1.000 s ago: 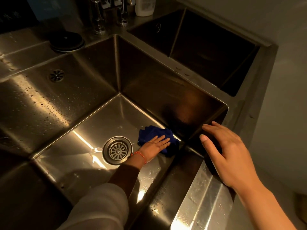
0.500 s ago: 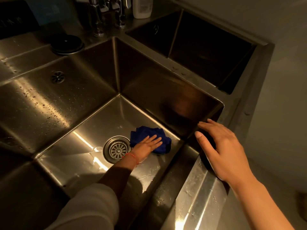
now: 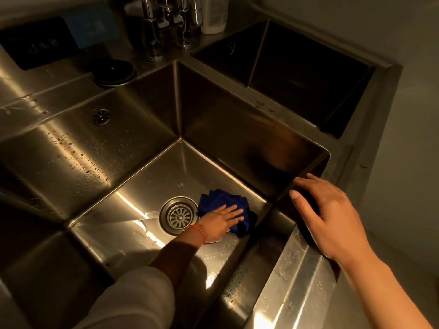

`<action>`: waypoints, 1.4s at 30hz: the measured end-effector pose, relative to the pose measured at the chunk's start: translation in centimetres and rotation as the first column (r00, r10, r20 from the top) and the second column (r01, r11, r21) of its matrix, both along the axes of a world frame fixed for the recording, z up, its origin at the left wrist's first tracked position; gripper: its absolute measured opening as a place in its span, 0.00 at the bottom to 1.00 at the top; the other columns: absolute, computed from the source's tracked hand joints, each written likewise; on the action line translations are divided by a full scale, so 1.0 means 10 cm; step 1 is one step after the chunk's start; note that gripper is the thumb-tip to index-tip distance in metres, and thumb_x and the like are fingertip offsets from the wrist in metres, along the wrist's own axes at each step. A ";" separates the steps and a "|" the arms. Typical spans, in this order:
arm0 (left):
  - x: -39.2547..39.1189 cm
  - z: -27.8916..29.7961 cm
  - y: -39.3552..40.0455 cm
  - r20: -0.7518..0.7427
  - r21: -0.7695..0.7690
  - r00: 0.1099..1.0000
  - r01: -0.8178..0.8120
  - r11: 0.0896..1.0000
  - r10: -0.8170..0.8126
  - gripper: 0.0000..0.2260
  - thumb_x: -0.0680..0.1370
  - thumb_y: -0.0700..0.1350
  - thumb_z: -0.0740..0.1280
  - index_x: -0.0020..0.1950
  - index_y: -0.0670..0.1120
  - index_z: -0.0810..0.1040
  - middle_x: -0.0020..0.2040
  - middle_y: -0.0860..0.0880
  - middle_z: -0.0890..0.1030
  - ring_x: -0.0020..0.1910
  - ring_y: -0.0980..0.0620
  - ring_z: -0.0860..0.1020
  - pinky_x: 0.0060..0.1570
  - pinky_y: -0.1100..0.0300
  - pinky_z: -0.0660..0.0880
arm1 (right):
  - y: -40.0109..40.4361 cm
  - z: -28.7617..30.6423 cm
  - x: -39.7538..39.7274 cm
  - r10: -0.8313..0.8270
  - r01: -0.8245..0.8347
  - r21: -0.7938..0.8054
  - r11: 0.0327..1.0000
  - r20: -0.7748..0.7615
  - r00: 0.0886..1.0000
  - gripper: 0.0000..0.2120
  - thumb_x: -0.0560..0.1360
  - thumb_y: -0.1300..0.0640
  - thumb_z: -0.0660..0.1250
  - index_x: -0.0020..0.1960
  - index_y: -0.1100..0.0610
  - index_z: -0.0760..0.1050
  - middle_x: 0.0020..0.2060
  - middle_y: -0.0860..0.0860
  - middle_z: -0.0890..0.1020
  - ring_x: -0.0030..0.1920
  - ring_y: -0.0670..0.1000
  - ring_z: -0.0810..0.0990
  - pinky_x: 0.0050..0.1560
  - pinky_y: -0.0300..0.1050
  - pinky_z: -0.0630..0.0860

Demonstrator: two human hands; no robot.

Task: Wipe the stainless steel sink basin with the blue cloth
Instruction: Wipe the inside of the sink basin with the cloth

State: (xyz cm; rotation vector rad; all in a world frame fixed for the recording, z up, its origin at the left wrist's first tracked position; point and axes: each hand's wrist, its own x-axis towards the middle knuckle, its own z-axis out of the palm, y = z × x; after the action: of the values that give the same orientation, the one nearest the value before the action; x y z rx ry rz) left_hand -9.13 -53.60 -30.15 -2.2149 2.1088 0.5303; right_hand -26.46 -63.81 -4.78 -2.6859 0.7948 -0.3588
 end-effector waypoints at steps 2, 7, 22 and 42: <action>-0.04 0.01 0.02 0.010 -0.003 0.996 -0.085 0.996 0.085 0.28 0.82 0.47 0.57 0.79 0.48 0.47 0.79 0.46 0.43 0.78 0.48 0.42 0.76 0.53 0.41 | 0.01 0.01 0.00 -0.002 0.002 0.004 1.000 -0.005 1.000 0.25 0.74 0.41 0.51 0.63 0.52 0.73 0.61 0.50 0.77 0.65 0.44 0.66 0.66 0.50 0.62; -0.21 -0.03 0.04 0.141 0.066 0.979 -0.160 0.985 0.149 0.29 0.83 0.44 0.54 0.79 0.45 0.41 0.78 0.41 0.39 0.77 0.43 0.39 0.76 0.49 0.40 | 0.01 0.01 0.01 -0.011 0.011 0.012 1.000 -0.011 1.000 0.26 0.74 0.40 0.50 0.63 0.52 0.73 0.61 0.50 0.77 0.66 0.47 0.68 0.67 0.51 0.63; -0.21 0.04 0.25 0.074 0.139 0.993 -0.096 0.986 0.087 0.33 0.79 0.28 0.53 0.79 0.47 0.44 0.79 0.45 0.41 0.78 0.46 0.41 0.76 0.51 0.41 | 0.01 0.01 0.00 -0.006 0.006 0.013 1.000 -0.019 1.000 0.26 0.74 0.41 0.51 0.63 0.54 0.73 0.61 0.52 0.78 0.66 0.49 0.69 0.66 0.51 0.63; -0.48 -0.01 0.39 0.131 0.153 0.974 -0.203 0.967 0.183 0.34 0.79 0.33 0.56 0.79 0.49 0.42 0.79 0.44 0.39 0.78 0.42 0.40 0.75 0.45 0.41 | 0.01 0.03 0.00 -0.007 0.008 0.017 1.000 -0.034 0.999 0.20 0.77 0.47 0.56 0.62 0.56 0.74 0.60 0.54 0.78 0.67 0.51 0.68 0.67 0.54 0.64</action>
State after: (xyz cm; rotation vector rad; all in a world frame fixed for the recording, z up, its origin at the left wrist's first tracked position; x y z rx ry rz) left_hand -13.90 -49.68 -30.22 -2.3077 1.7366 0.5493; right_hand -26.43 -63.73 -4.48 -2.6807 0.8141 -0.3083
